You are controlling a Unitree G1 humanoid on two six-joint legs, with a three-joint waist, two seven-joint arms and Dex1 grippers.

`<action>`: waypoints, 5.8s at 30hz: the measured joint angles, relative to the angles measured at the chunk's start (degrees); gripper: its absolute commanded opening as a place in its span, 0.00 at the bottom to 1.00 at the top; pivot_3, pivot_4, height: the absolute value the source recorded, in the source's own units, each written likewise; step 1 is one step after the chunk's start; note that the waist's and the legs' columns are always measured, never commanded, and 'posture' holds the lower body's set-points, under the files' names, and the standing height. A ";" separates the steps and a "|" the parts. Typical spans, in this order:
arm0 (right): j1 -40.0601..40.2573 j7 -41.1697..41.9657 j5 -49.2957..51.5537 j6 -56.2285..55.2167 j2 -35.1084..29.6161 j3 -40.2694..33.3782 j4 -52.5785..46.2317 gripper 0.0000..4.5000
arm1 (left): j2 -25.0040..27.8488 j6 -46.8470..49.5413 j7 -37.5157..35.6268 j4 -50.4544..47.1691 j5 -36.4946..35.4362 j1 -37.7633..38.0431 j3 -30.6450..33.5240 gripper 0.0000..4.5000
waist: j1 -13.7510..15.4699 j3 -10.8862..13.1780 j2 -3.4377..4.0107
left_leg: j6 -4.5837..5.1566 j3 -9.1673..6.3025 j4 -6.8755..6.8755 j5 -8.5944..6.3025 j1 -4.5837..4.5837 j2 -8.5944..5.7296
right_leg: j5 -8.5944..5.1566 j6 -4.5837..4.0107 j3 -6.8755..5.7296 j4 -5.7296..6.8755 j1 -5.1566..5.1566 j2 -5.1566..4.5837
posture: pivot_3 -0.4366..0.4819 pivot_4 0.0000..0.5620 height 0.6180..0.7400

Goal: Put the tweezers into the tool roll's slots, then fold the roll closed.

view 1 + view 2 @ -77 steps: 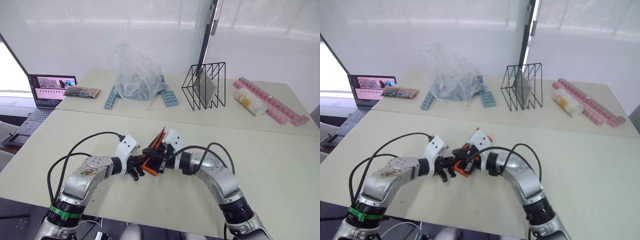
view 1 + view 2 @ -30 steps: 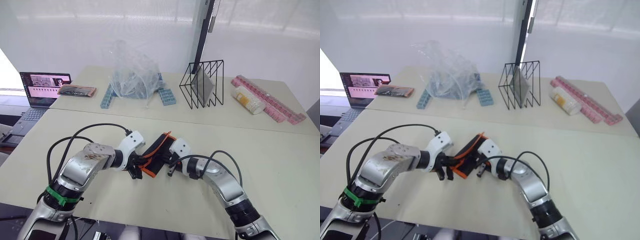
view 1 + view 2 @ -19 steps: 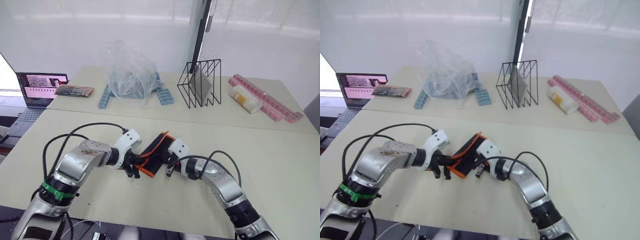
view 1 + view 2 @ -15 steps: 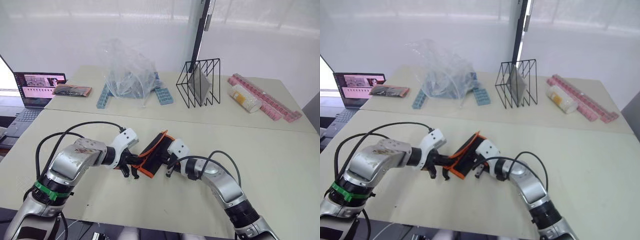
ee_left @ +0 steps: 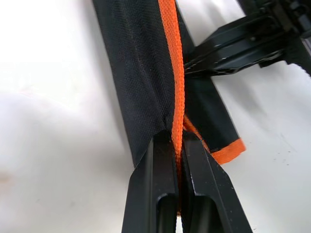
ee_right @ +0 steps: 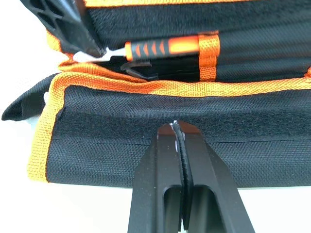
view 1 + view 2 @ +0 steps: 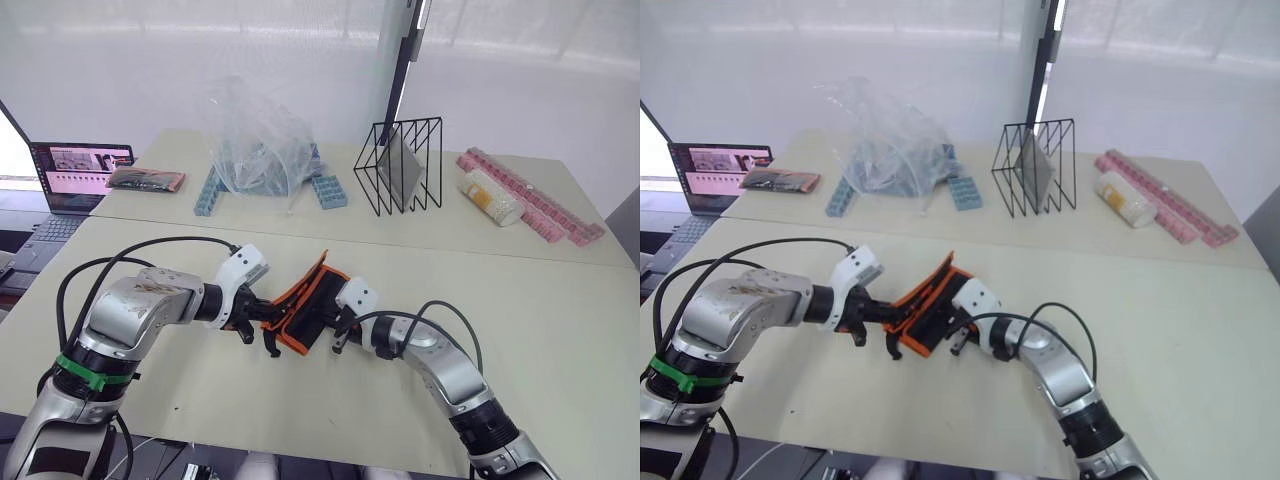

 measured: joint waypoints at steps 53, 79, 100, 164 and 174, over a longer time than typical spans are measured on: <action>1.24 2.07 1.26 1.45 -1.50 -0.09 -0.95 0.00 | -2.77 0.80 13.36 -5.66 5.86 -2.44 -14.84 0.01 | -1.29 0.07 -0.11 | 0.06 -0.42 0.16 0.06 1.14 -0.21 | -0.17 -0.06 -0.12 0.55 1.05 0.01 | 0.48 0.27 0.84; -6.50 -1.76 2.54 5.39 0.90 -3.05 0.40 0.00 | -3.50 -1.17 13.31 -6.58 9.42 -2.02 -17.07 0.01 | -0.96 0.45 0.03 | 0.11 -0.46 0.17 0.11 1.15 -0.27 | -0.16 -0.05 -0.12 0.56 1.01 -0.02 | 0.48 0.27 0.84; -6.33 -3.47 -0.46 5.37 2.98 -1.25 2.84 0.00 | 4.37 -10.94 -2.78 -1.61 -0.72 6.14 1.68 0.79 | -2.37 0.73 -0.04 | 0.08 -0.49 0.05 0.20 0.20 -0.17 | -0.11 -0.19 -0.12 0.75 -0.05 0.10 | 0.48 0.27 0.84; -1.34 -2.76 -0.56 5.05 3.78 -2.29 -0.17 0.00 | -8.29 -47.35 -11.60 21.15 11.64 7.40 -4.76 0.00 | -0.59 -0.26 -0.37 | 0.30 2.64 0.03 -0.12 1.03 1.58 | 0.75 -0.38 1.75 0.71 -0.83 1.13 | 0.48 0.27 0.84; -0.62 -3.39 -1.76 1.52 4.68 -1.57 1.03 0.00 | -8.18 -47.52 -12.09 21.58 12.10 7.10 -4.78 0.00 | -0.87 -0.28 -0.39 | 0.27 2.57 0.04 -0.10 1.04 1.57 | 0.75 -0.39 1.70 0.70 -0.78 1.14 | 0.48 0.27 0.84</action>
